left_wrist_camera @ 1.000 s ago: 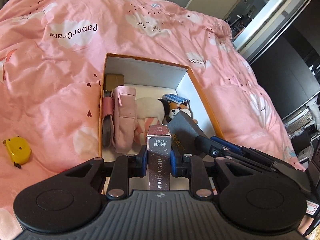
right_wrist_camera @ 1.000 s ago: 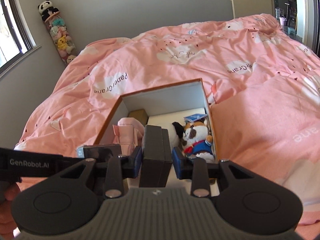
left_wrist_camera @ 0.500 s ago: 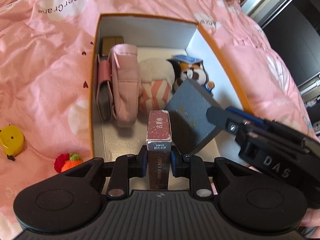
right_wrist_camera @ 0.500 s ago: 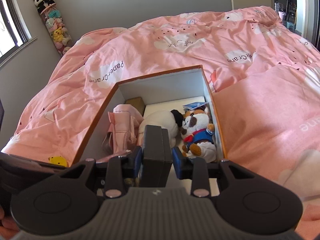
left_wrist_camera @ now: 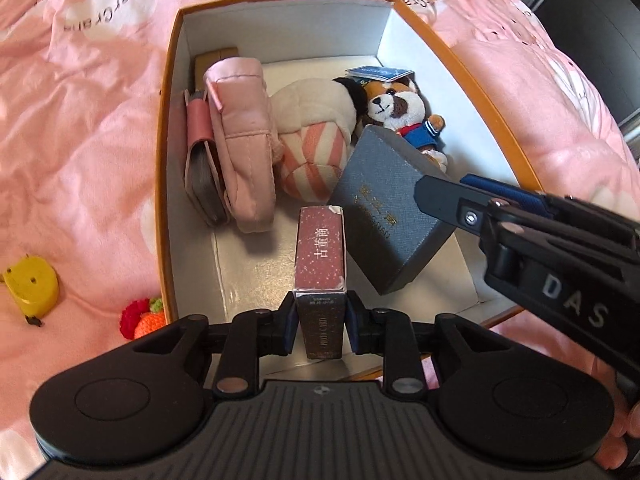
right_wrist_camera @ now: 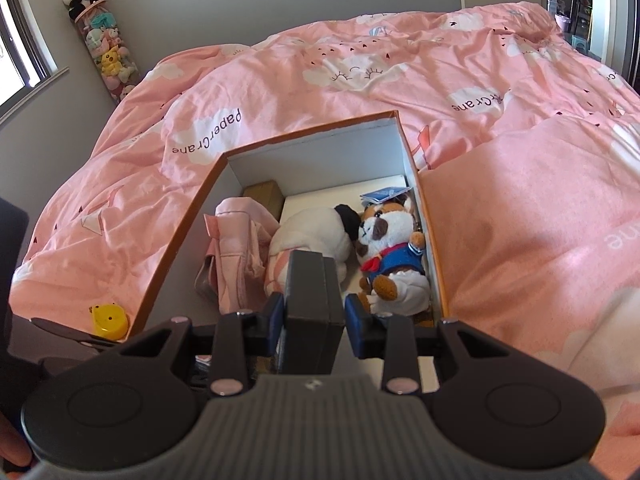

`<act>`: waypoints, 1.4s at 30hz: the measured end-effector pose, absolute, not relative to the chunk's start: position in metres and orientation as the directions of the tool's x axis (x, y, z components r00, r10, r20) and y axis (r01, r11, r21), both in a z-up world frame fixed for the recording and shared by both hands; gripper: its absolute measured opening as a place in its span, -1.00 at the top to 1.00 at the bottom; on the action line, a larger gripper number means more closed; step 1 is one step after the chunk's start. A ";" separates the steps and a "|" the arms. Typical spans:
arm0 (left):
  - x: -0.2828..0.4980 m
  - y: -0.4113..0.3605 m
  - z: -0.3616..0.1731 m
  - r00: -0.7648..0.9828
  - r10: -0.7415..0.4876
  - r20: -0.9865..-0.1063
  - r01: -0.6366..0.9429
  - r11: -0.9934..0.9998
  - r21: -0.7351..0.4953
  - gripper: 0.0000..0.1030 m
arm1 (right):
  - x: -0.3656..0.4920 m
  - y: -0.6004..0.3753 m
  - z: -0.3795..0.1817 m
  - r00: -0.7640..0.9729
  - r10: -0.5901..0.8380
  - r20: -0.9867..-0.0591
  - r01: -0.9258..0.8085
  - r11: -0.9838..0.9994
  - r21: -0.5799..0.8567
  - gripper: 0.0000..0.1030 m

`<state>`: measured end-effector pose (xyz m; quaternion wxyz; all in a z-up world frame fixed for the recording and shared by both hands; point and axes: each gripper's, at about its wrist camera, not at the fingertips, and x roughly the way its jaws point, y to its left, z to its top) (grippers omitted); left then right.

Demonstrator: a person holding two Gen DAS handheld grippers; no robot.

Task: Organize objects
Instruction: 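Release the photo card box into the shoebox with the left gripper while the right lowers the grey box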

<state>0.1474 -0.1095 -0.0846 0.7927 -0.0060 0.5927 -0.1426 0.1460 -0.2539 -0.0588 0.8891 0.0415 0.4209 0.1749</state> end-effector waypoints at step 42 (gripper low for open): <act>0.143 0.022 -0.059 0.527 -0.333 -0.782 -0.137 0.875 -0.464 0.37 | 0.126 -0.227 -0.027 0.614 0.467 -0.636 -0.381 0.882 0.278 0.33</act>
